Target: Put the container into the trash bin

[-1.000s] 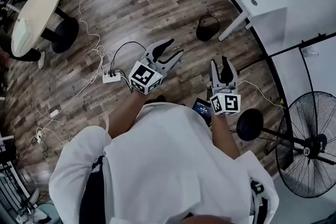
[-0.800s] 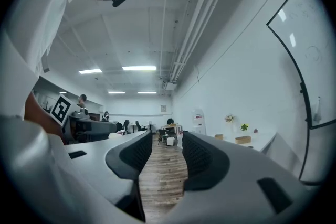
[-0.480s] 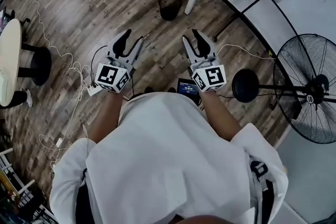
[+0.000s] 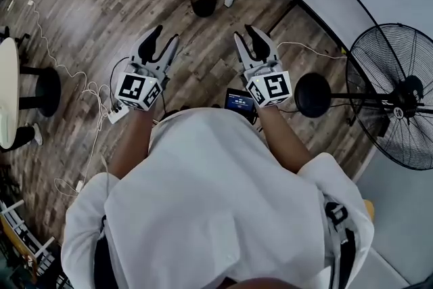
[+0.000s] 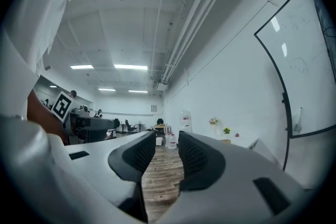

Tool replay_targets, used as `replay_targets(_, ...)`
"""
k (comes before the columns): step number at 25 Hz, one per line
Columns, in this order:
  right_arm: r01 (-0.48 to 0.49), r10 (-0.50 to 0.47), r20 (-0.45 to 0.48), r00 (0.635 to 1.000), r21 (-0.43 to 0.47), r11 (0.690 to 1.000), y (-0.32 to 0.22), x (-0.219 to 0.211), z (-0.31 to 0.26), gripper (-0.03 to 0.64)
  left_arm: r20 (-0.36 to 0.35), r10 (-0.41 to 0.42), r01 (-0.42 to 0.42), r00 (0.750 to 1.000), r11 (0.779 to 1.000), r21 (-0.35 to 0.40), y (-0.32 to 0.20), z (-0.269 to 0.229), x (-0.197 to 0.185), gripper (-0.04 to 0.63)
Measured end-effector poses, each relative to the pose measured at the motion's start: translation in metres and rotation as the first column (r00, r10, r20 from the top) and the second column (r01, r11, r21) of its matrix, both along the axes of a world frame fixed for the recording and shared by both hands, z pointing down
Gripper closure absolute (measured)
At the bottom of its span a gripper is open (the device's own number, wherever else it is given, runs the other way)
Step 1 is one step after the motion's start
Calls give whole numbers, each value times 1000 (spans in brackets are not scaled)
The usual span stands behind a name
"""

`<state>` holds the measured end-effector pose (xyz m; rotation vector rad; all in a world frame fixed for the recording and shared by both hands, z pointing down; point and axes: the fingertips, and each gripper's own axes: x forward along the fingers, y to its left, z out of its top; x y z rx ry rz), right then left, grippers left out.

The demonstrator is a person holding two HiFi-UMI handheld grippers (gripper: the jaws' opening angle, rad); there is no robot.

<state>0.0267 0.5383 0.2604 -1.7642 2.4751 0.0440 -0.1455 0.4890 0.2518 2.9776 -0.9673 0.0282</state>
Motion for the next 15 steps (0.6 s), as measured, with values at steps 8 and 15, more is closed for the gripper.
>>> replay_targets(8,-1,1,0,1000,-13,1000,5,30,16,471,2,-13,13,1000,1000,-14,3,9,25,396)
replay_targets(15,-28,29,22,999,-45,999,-6,44,33,479,-7,-13,13,1000,999,-41,-12,25,33,399)
